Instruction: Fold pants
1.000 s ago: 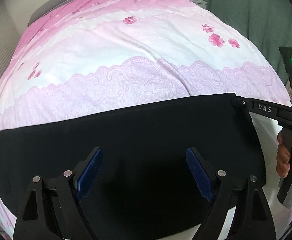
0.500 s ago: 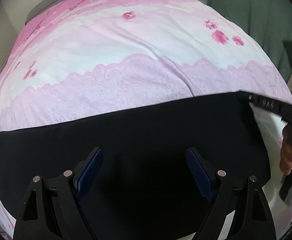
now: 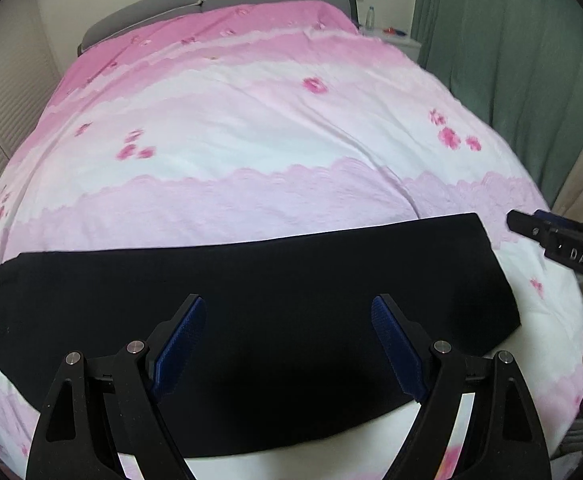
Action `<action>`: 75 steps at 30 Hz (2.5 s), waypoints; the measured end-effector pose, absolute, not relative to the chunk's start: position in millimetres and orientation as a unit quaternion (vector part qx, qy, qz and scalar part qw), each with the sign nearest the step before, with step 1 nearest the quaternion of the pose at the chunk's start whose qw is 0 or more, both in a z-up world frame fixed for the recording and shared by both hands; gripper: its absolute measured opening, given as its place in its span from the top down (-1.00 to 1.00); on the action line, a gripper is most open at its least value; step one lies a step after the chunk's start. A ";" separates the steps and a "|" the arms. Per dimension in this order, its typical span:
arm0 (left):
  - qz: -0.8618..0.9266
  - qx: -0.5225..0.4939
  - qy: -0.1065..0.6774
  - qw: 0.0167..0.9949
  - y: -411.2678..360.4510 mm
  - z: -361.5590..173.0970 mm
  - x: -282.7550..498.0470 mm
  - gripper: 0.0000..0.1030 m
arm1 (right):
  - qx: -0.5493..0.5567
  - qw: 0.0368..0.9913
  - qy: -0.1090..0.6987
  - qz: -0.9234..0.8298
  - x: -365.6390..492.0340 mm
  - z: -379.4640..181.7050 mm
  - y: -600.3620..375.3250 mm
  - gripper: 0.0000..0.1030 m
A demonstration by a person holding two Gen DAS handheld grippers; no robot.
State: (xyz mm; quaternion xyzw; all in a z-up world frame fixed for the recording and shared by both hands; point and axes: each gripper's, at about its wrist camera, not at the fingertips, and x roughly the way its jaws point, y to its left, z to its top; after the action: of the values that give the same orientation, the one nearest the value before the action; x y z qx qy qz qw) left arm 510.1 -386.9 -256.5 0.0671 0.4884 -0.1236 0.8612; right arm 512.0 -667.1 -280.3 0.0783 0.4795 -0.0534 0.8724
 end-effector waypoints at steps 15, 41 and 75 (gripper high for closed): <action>-0.107 0.063 0.468 0.875 -74.1 -218.5 501.5 -0.65 | 0.061 0.883 0.464 0.030 489.6 -212.9 -358.4 -0.19; -0.193 -0.171 0.522 0.813 288.3 -363.1 678.9 -0.25 | -0.061 0.828 0.545 0.118 618.7 -308.0 53.7 -0.19; -0.226 -0.226 0.591 0.740 262.4 -398.4 718.0 0.84 | -0.072 0.822 0.555 0.106 641.4 -321.3 75.0 -0.19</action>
State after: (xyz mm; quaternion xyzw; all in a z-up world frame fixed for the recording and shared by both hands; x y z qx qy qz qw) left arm 718.0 262.4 -398.4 -0.2264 0.5909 -0.2263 0.7405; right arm 641.4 75.0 -321.3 -0.0720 0.5549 0.1056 0.8220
